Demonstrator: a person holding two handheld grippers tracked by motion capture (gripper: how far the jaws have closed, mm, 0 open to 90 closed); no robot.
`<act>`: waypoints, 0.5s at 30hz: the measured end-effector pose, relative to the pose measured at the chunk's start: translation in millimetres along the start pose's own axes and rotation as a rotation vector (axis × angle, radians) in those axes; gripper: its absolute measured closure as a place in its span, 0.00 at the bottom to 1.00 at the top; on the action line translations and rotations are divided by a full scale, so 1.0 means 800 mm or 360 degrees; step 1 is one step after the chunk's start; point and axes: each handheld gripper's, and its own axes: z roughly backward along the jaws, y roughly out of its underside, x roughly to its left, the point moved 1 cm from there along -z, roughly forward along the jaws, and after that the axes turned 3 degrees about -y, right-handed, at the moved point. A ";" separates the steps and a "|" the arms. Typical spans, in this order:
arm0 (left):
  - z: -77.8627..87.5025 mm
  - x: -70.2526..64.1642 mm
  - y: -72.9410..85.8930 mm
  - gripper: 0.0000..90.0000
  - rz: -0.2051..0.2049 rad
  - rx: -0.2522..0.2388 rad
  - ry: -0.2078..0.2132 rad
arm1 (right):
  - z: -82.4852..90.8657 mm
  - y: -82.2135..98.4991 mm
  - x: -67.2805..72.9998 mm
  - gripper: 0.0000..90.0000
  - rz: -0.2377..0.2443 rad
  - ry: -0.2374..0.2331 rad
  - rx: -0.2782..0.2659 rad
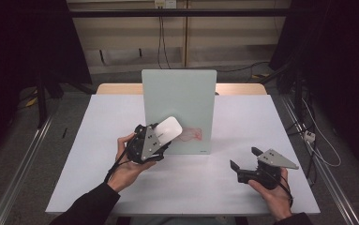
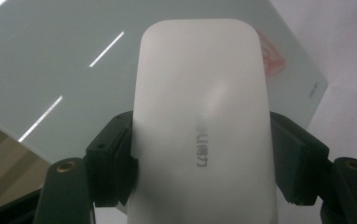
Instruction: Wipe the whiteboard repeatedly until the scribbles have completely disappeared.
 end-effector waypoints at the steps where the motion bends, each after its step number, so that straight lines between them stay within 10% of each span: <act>1: -0.001 0.002 0.000 0.34 -0.0006 -0.0020 -0.0022 | 0.000 0.000 0.000 0.07 0.0000 0.0002 -0.0001; 15: -0.015 0.004 0.007 0.34 -0.0002 0.0021 -0.0022 | 0.000 0.000 0.000 0.07 -0.0006 0.0003 -0.0001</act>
